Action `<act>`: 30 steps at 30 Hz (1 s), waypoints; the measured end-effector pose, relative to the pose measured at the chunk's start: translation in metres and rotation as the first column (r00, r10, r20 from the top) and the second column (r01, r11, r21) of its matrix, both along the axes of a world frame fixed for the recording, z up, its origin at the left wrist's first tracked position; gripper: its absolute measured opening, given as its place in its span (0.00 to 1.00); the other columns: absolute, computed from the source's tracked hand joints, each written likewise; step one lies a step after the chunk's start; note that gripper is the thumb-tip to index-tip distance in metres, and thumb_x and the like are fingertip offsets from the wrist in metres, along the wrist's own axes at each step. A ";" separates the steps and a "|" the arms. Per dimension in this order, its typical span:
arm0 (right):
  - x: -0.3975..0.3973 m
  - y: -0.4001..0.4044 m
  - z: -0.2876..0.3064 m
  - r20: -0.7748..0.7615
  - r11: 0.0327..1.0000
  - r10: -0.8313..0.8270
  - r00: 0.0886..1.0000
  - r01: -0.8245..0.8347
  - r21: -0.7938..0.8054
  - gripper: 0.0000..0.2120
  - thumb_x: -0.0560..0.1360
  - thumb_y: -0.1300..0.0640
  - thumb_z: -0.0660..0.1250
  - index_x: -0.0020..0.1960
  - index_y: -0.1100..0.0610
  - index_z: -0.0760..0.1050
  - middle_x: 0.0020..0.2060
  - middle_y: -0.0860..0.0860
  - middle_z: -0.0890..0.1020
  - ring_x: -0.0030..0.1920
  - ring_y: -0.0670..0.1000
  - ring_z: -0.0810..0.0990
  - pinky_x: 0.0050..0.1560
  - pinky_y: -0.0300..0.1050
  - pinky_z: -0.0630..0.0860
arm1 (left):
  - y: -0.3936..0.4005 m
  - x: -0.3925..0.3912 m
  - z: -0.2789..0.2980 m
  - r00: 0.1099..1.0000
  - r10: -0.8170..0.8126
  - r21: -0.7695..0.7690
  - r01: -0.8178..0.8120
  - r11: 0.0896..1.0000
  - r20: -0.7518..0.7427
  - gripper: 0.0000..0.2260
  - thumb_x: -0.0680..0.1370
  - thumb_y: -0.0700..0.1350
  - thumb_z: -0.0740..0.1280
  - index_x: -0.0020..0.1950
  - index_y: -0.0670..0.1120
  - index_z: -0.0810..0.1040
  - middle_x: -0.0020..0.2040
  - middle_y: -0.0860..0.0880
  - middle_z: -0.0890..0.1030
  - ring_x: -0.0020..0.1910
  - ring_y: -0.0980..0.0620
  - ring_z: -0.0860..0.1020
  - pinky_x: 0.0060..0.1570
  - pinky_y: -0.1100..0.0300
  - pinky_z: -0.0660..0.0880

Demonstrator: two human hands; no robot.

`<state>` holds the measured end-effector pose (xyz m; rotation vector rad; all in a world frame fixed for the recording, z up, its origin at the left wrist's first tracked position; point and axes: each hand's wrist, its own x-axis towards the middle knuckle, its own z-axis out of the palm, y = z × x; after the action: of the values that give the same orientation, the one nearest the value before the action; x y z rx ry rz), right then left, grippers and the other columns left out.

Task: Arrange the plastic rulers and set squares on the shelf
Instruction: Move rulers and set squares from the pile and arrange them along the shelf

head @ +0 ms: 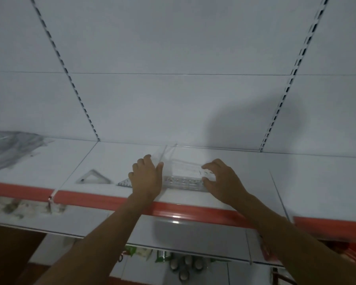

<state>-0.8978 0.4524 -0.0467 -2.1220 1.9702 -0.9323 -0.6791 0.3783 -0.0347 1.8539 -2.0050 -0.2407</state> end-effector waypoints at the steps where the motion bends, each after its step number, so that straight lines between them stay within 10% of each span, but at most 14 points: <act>1: 0.001 0.000 -0.002 -0.010 1.000 0.023 1.000 -0.023 0.006 0.14 0.70 0.56 0.71 0.56 0.56 0.78 0.49 0.49 0.77 0.44 0.50 0.79 0.48 0.45 0.76 | 0.000 0.002 -0.001 1.000 -0.009 0.004 0.009 1.000 0.009 0.23 0.82 0.56 0.54 0.72 0.44 0.64 0.65 0.43 0.72 0.63 0.43 0.70 0.59 0.47 0.67; 18: 0.000 0.001 -0.022 0.001 0.993 0.050 0.999 -0.050 0.103 0.13 0.69 0.49 0.65 0.49 0.52 0.81 0.43 0.46 0.81 0.40 0.47 0.80 0.45 0.46 0.78 | -0.019 0.012 -0.013 0.986 -0.164 0.021 0.165 0.986 -0.028 0.23 0.81 0.59 0.55 0.71 0.47 0.65 0.66 0.46 0.73 0.64 0.46 0.71 0.62 0.47 0.66; 30: 0.007 -0.005 -0.008 -0.009 0.997 -0.004 1.000 0.004 0.077 0.24 0.70 0.45 0.64 0.63 0.52 0.75 0.51 0.46 0.79 0.51 0.46 0.78 0.57 0.47 0.73 | -0.024 0.023 -0.006 0.922 -0.304 -0.053 0.301 0.952 -0.241 0.22 0.79 0.58 0.60 0.69 0.48 0.73 0.61 0.50 0.79 0.57 0.50 0.77 0.61 0.51 0.70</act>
<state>-0.8911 0.4472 -0.0546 -2.0851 1.9812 -0.8349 -0.6557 0.3542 -0.0403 1.4161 -2.0982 -0.5164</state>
